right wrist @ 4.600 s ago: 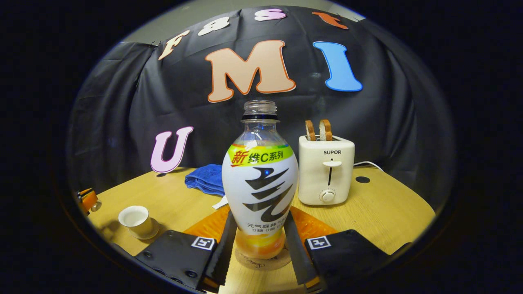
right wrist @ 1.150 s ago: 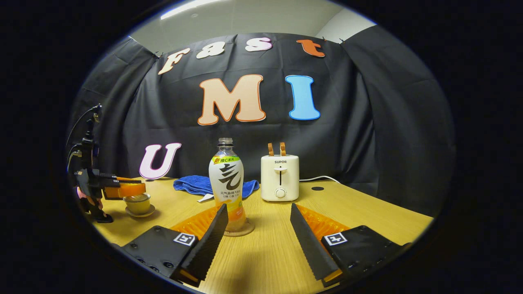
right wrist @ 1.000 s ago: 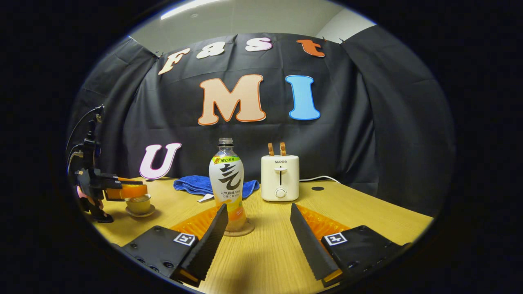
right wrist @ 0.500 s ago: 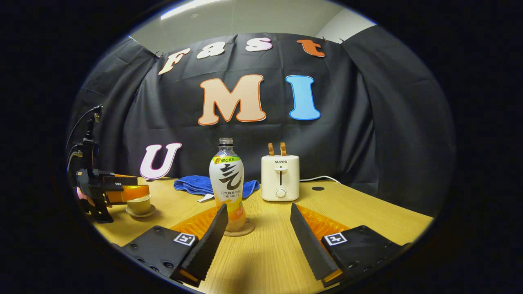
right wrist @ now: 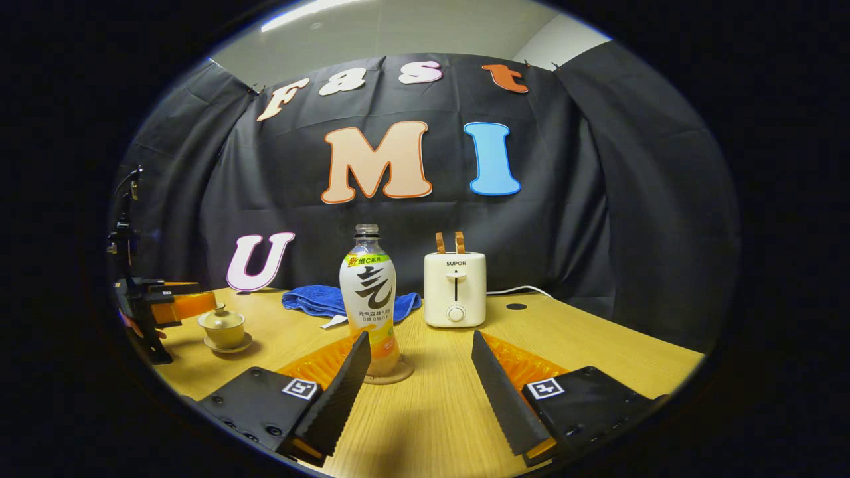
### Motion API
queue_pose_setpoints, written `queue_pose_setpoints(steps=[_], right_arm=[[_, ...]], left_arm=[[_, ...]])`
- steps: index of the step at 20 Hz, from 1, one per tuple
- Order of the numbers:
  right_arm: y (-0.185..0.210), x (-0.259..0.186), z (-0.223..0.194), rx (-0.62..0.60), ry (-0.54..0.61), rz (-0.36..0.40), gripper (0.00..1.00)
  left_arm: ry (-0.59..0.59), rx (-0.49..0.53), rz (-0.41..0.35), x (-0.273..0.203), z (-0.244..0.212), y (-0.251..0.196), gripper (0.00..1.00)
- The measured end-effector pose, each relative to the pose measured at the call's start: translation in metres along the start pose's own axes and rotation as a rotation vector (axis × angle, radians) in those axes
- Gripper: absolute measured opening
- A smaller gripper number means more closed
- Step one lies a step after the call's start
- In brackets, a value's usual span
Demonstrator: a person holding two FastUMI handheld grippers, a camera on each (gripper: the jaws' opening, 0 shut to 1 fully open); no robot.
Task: Open the teacup lid with one hand, grasp the water bottle and pour water into the teacup with the other hand; after pouring, place the water bottle on the coaster and then close the teacup lid.
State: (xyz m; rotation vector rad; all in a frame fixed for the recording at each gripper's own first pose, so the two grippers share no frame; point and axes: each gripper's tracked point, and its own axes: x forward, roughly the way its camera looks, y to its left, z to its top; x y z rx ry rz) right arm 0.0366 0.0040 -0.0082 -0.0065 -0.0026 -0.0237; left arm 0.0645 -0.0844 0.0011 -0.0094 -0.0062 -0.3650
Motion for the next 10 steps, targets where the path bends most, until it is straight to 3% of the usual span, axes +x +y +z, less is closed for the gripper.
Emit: queue_pose_setpoints(steps=[5,10], right_arm=[[-0.001,0.000,0.000,-0.001,0.000,-0.006,0.97],[-0.005,-0.001,0.000,-0.001,-0.001,-0.026,0.97]], left_arm=[[0.004,0.007,0.251,-0.035,0.000,0.048,0.96],[0.010,0.011,0.398,-0.055,0.001,0.069,0.96]])
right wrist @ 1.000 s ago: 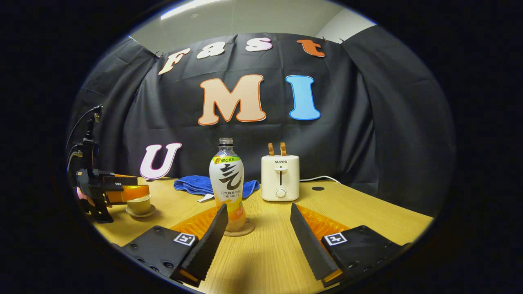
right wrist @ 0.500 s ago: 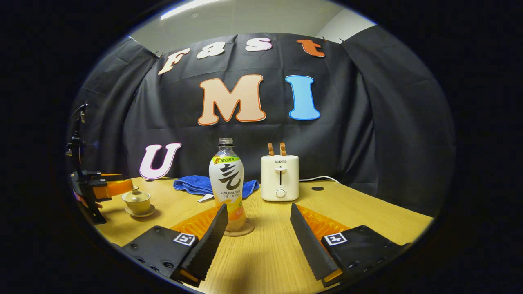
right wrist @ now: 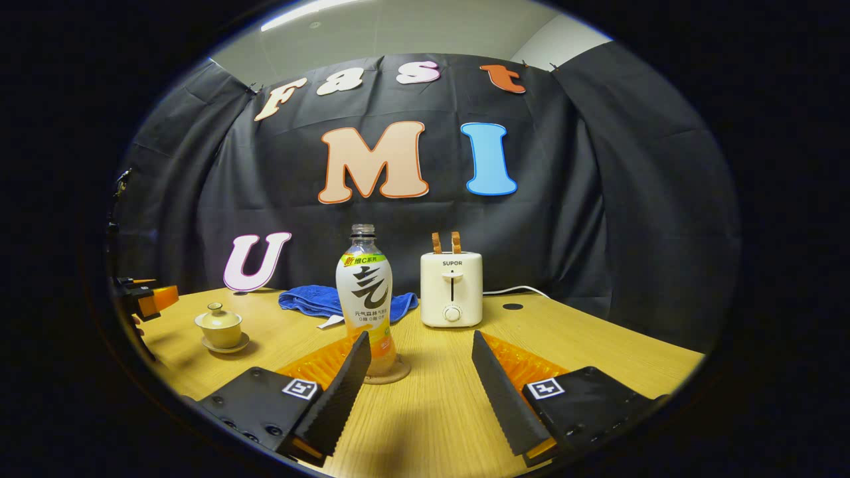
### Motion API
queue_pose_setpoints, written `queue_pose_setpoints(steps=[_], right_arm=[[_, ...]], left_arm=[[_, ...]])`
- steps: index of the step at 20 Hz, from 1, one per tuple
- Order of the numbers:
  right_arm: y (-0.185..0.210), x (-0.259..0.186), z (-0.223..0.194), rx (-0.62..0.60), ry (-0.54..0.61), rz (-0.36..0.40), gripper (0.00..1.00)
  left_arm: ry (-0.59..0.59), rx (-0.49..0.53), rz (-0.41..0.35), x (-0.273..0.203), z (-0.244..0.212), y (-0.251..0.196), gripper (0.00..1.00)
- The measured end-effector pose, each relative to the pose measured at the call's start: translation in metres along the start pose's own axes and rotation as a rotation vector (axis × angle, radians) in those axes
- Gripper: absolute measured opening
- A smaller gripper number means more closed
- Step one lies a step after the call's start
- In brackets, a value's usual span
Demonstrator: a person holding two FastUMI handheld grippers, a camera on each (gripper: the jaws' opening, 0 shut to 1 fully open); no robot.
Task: Open the teacup lid with one hand, grasp the water bottle and pour water into the teacup with the other hand; after pouring, place the water bottle on the coaster and then close the teacup lid.
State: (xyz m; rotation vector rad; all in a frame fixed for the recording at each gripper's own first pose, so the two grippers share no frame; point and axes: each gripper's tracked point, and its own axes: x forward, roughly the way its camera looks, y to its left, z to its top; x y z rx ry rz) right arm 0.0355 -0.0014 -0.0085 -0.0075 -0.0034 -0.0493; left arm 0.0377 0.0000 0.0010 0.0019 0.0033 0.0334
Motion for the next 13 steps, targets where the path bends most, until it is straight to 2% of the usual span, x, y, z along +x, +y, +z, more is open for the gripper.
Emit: queue_pose_setpoints(steps=[2,3,7,8,13], right_arm=[[-0.0018,-0.0002,0.0006,-0.001,-0.001,-0.010,0.95],[-0.0028,-0.0005,0.0008,-0.001,-0.002,-0.015,0.97],[-0.0045,-0.0008,0.0002,-0.001,-0.001,-0.028,0.99],[-0.0051,-0.0011,0.0002,-0.001,-0.001,-0.028,0.95],[-0.0048,0.0002,0.0000,-0.001,0.000,-0.029,0.97]], left_arm=[[-0.003,0.003,0.043,-0.0004,0.0016,0.0062,0.96],[-0.004,0.003,0.055,-0.0014,0.0012,0.0083,0.96],[-0.001,-0.002,0.036,-0.0012,-0.0003,0.0053,0.96],[0.000,-0.003,0.029,-0.0007,-0.0010,0.0041,0.96],[-0.001,-0.002,0.018,-0.0008,-0.0002,0.0036,0.96]])
